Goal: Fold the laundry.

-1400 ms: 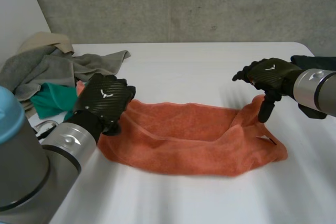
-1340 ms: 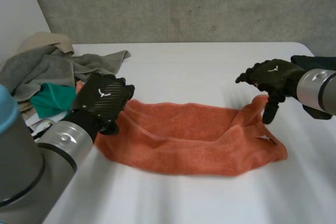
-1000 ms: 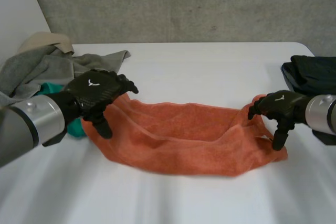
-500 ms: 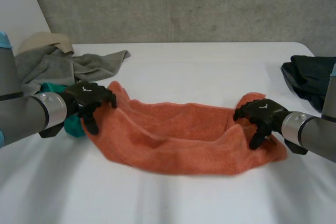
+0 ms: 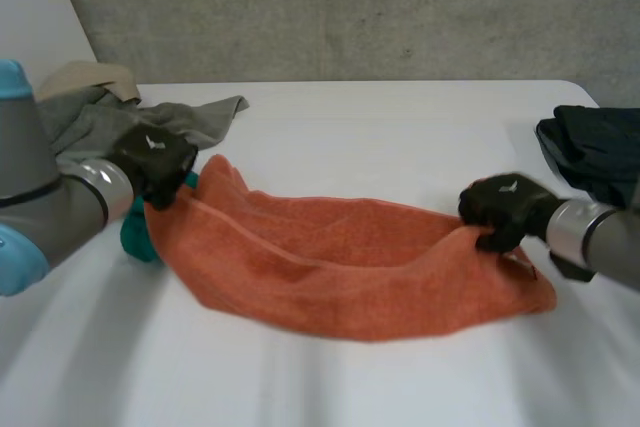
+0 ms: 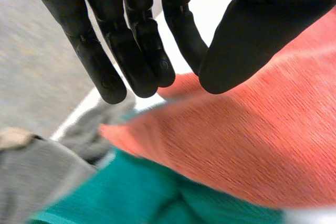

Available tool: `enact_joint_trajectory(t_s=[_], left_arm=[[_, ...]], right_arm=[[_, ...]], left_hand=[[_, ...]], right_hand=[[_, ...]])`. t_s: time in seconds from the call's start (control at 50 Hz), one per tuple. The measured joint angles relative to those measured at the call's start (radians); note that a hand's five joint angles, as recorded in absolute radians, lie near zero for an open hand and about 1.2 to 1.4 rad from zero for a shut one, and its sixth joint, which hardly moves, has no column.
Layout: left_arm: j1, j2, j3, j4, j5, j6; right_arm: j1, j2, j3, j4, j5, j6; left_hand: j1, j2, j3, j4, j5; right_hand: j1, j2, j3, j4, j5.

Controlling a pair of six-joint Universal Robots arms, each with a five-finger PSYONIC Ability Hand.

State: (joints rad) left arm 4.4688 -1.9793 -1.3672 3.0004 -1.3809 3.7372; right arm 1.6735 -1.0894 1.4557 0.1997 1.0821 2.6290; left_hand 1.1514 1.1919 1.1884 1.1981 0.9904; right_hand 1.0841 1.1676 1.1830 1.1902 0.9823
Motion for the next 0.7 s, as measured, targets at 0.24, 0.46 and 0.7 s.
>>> enact_joint_trajectory(t_s=[0.24,0.46,0.7], left_arm=[[-0.067,0.331,0.054,-0.027,-0.089,-0.135],[-0.077,0.358,0.018,-0.135,-0.053,-0.14],[-0.12,0.1,-0.096,-0.113,-0.073,-0.159]], right_arm=[[-0.143,-0.304,-0.192,0.255,-0.071,-0.039],[-0.212,-0.36,-0.195,0.438,-0.133,-0.309],[-0.176,-0.194,-0.083,0.31,-0.036,-0.31]], left_hand=[[0.0,0.0,0.0,0.0,0.0],[-0.842,-0.82,-0.802,-0.823,-0.792],[-0.764,-0.806,-0.801,-0.811,-0.772]], right_hand=[[0.0,0.0,0.001,0.002,0.01],[0.0,0.0,0.001,0.003,0.014],[0.0,0.0,0.001,0.003,0.014]])
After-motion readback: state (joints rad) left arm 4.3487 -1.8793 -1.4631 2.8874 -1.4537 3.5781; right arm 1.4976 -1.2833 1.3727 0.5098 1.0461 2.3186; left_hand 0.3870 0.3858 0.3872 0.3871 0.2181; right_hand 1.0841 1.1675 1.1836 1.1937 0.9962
